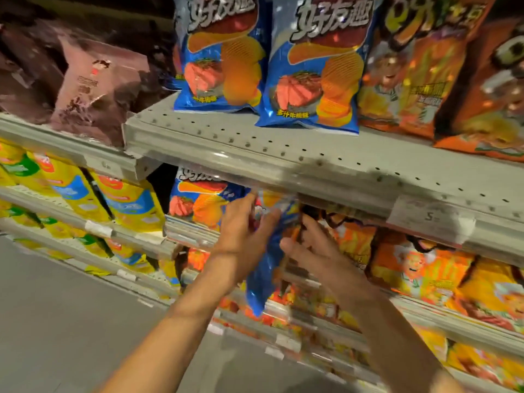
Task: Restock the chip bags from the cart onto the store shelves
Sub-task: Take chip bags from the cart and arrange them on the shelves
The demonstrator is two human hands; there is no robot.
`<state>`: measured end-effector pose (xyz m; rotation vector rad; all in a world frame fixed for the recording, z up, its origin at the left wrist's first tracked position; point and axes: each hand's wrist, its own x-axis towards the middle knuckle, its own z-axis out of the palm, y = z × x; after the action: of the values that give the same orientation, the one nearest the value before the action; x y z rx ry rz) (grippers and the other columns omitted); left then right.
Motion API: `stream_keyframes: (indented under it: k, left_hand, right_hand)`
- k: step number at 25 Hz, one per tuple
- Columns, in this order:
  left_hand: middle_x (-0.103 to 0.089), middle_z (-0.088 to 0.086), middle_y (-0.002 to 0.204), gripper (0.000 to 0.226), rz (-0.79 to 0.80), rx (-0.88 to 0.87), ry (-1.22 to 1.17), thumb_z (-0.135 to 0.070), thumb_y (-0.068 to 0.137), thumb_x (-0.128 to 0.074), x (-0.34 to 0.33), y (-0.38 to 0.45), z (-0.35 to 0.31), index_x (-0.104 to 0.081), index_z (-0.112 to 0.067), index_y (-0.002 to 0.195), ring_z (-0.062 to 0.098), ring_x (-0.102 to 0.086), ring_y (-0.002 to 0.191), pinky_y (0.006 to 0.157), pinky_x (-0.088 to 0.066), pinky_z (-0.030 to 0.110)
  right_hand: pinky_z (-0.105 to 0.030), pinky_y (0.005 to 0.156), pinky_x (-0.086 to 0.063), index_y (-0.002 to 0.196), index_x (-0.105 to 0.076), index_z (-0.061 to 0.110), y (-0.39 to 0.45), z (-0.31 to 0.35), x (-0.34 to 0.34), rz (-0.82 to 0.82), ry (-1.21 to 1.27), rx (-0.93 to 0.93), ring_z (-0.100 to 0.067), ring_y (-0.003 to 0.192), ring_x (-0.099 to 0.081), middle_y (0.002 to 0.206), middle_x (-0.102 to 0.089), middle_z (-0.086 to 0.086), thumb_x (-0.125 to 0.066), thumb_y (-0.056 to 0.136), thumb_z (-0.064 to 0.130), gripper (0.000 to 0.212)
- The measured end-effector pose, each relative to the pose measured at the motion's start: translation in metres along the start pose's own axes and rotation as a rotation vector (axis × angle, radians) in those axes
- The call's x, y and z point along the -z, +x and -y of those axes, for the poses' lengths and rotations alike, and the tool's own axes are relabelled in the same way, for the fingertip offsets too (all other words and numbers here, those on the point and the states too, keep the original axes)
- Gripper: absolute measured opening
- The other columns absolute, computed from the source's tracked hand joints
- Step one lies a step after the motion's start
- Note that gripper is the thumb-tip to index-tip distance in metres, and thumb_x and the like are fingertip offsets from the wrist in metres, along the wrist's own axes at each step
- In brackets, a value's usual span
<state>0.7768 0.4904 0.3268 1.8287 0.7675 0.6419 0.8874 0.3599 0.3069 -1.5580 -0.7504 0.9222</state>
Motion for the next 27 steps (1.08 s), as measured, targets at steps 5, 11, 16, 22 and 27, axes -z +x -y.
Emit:
stream_keyframes:
  k: [5, 11, 16, 22, 27]
  left_hand:
    - [-0.071, 0.004, 0.118, 0.025, 0.31, 0.071, -0.451, -0.013, 0.105, -0.048, 0.035, 0.023, 0.022, -0.066, -0.017, 0.121, 0.015, -0.067, 0.104, 0.085, -0.058, 0.029]
    - [-0.07, -0.005, 0.105, 0.021, 0.115, -0.272, -0.002, -0.009, 0.102, -0.052, 0.07, 0.037, 0.075, -0.066, -0.021, 0.112, 0.01, -0.064, 0.101, 0.088, -0.051, 0.027]
    - [-0.064, 0.01, 0.124, 0.042, 0.284, -0.486, 0.44, -0.018, 0.101, -0.057, 0.067, 0.025, 0.111, -0.054, -0.007, 0.141, 0.028, -0.057, 0.116, 0.099, -0.044, 0.039]
    - [-0.064, 0.008, 0.109, 0.056, 0.277, -0.673, 0.656, -0.029, 0.096, -0.064, 0.068, 0.024, 0.119, -0.05, -0.007, 0.145, 0.029, -0.058, 0.102, 0.093, -0.05, 0.047]
    - [-0.03, 0.005, 0.158, 0.071, 0.244, -0.533, 0.396, -0.044, 0.1, -0.052, 0.064, 0.019, 0.116, -0.026, -0.014, 0.158, 0.021, -0.035, 0.144, 0.117, -0.035, 0.035]
  right_hand:
    - [-0.024, 0.078, -0.056, 0.134, -0.045, 0.007, 0.013, -0.002, -0.029, -0.265, -0.07, 0.035, -0.011, 0.092, -0.065, 0.112, -0.065, -0.004, -0.079, 0.078, -0.005, 0.067]
    - [-0.032, 0.058, -0.058, 0.109, -0.055, 0.017, 0.015, 0.0, -0.029, -0.453, 0.129, -0.032, -0.017, 0.07, -0.07, 0.084, -0.075, 0.003, -0.07, 0.085, -0.011, 0.04]
    - [-0.036, 0.069, -0.056, 0.086, -0.074, 0.013, 0.04, 0.024, -0.021, -0.53, 0.19, -0.049, -0.027, 0.072, -0.068, 0.09, -0.07, -0.017, -0.065, 0.089, -0.005, 0.021]
    - [-0.038, 0.078, -0.053, 0.119, -0.056, 0.026, 0.037, 0.02, -0.046, -0.643, -0.407, -0.041, -0.009, 0.088, -0.066, 0.094, -0.069, 0.018, -0.068, 0.077, 0.07, 0.061]
    - [-0.037, 0.08, -0.057, 0.124, -0.051, 0.016, 0.053, 0.009, -0.055, -0.64, -0.311, -0.011, -0.023, 0.092, -0.066, 0.103, -0.068, -0.003, -0.08, 0.087, 0.023, 0.048]
